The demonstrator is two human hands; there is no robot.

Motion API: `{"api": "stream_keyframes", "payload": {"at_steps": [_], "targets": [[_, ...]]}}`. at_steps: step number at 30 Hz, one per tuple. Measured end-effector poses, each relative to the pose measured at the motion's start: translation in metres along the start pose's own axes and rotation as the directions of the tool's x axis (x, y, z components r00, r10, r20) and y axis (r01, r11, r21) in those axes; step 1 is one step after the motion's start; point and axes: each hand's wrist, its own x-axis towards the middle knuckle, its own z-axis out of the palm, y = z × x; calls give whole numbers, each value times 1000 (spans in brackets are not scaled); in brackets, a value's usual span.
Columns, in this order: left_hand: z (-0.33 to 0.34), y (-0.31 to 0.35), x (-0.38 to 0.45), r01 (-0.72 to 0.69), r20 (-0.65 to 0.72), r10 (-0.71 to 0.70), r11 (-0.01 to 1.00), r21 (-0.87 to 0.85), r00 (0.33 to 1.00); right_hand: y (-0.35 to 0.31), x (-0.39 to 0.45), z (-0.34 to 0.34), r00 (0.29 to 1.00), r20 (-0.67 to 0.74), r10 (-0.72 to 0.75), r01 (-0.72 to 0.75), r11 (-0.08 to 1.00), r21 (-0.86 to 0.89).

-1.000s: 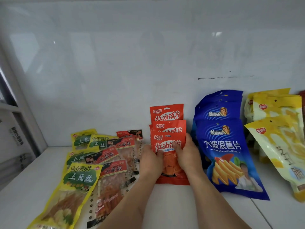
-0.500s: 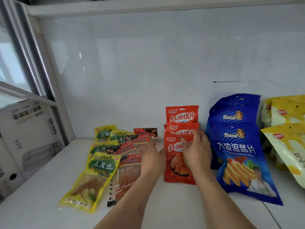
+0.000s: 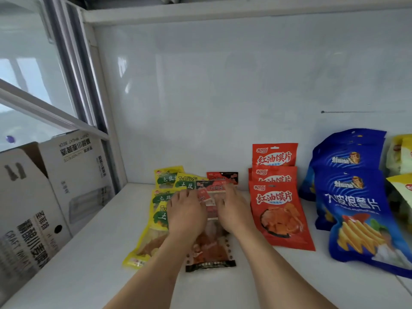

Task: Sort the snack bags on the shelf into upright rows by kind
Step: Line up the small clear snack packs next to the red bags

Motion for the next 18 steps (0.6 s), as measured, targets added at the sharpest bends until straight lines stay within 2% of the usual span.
{"api": "stream_keyframes", "payload": {"at_steps": [4,18], "targets": [[-2,-30,8,-36,67,30,996,76,997,-11,-3,24,990,30,140,-137,987,-87],[-20,-119,32,-61,120,54,997,55,991,-82,-3,78,966,63,252,-253,968,-1]]}}
